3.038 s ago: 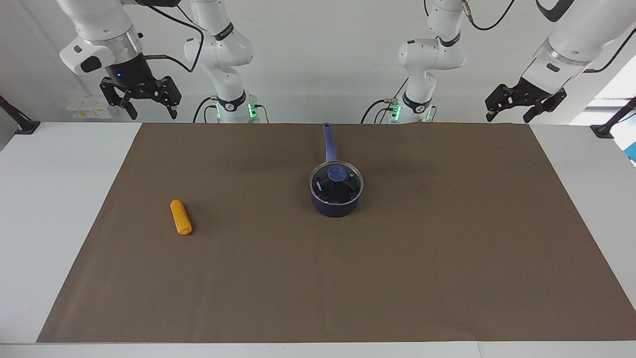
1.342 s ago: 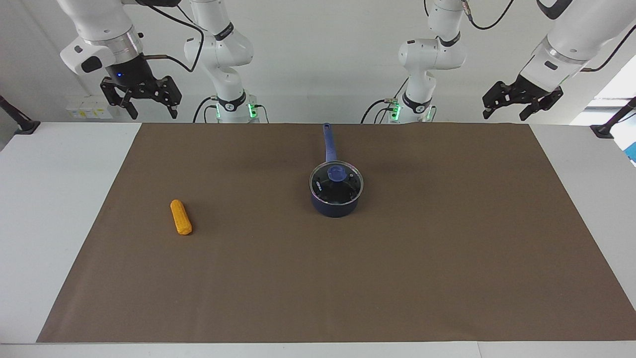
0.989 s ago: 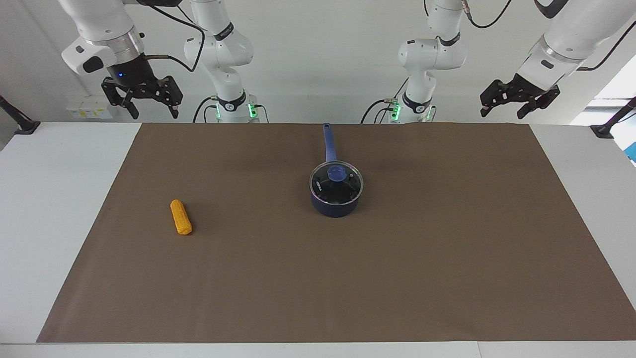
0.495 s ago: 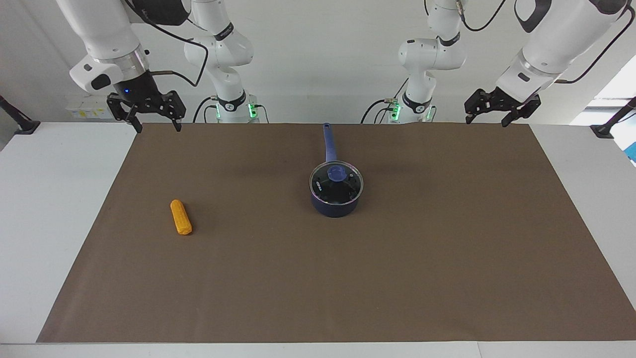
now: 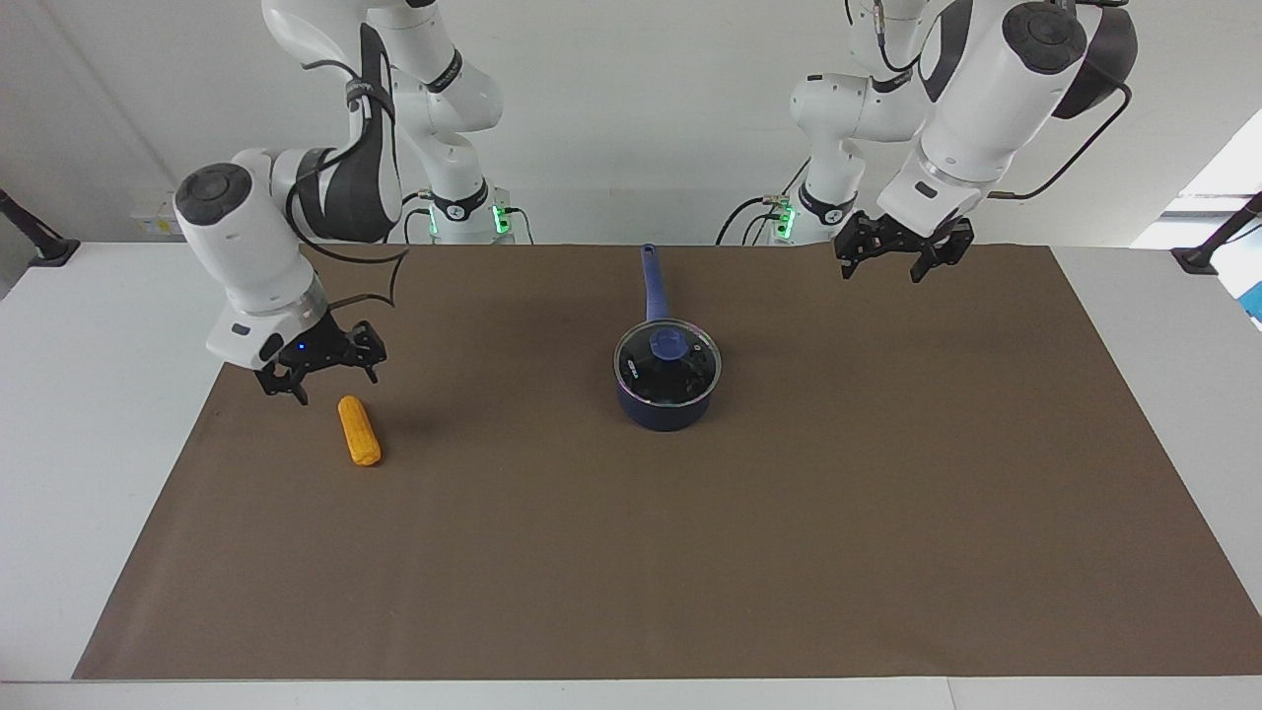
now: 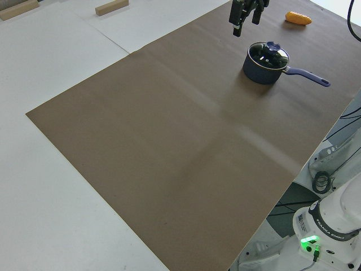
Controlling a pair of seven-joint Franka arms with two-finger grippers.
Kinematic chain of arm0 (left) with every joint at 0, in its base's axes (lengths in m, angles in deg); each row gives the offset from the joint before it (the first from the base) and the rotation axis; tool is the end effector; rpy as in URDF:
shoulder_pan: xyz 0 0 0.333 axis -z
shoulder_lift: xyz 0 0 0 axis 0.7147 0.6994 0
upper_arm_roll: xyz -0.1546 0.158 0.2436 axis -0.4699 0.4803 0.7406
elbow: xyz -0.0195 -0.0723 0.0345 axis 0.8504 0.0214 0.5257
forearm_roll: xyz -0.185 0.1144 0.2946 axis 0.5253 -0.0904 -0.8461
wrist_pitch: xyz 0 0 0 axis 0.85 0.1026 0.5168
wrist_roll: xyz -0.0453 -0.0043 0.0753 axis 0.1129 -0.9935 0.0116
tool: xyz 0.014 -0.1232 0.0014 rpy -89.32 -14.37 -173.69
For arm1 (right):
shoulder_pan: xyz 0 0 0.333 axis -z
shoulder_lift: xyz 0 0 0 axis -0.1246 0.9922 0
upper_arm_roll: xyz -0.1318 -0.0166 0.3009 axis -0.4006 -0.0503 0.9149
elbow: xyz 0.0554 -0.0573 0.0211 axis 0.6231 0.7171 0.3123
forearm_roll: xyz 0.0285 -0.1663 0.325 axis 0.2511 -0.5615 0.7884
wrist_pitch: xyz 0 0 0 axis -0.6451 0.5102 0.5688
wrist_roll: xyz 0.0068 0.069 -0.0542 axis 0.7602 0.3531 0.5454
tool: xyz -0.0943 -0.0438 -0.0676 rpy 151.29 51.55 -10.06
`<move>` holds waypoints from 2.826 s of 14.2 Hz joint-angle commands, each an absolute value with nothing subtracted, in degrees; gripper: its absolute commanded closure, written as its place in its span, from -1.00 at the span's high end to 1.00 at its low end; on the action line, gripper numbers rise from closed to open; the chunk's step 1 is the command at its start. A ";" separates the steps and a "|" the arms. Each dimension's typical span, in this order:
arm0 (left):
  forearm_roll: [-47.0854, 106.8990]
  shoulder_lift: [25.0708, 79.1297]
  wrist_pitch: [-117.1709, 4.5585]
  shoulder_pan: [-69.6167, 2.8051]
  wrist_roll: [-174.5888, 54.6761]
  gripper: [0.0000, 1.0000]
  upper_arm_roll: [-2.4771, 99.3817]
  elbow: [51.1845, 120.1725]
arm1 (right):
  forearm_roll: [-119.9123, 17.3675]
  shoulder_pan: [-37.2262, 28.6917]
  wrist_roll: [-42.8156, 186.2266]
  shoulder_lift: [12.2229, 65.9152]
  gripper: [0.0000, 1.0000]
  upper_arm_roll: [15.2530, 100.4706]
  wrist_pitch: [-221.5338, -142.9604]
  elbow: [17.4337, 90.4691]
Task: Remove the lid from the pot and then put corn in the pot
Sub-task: 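Reach the left gripper to the pot lid while the right gripper reaches the corn, then grasp the lid knob with the left gripper while the right gripper grasps the corn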
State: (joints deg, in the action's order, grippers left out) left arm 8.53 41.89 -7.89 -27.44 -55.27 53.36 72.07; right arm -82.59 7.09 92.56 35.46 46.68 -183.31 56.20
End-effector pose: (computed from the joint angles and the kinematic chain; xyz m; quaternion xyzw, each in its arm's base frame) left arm 0.4961 -0.1538 0.5803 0.9972 -0.0468 -0.0535 0.0218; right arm 0.5905 -0.0392 0.4253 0.9753 0.2203 0.0044 0.0144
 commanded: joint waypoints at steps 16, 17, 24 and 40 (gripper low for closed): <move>8.99 56.18 -27.77 -6.08 -84.66 1.00 54.29 72.55 | -82.04 9.79 114.00 42.98 -0.86 47.06 -201.15 65.51; 8.90 57.32 -29.70 -5.20 -86.25 1.00 54.29 72.54 | -82.04 9.79 111.72 42.89 -1.00 47.06 -200.53 65.51; 8.90 58.21 -31.83 -3.00 -86.88 1.00 54.38 75.18 | -82.13 9.71 111.70 42.98 -1.00 47.06 -200.26 65.25; 9.25 58.83 -33.06 -2.73 -89.95 -1.00 54.38 76.77 | -82.04 9.62 110.21 41.84 -1.00 47.06 -195.70 62.18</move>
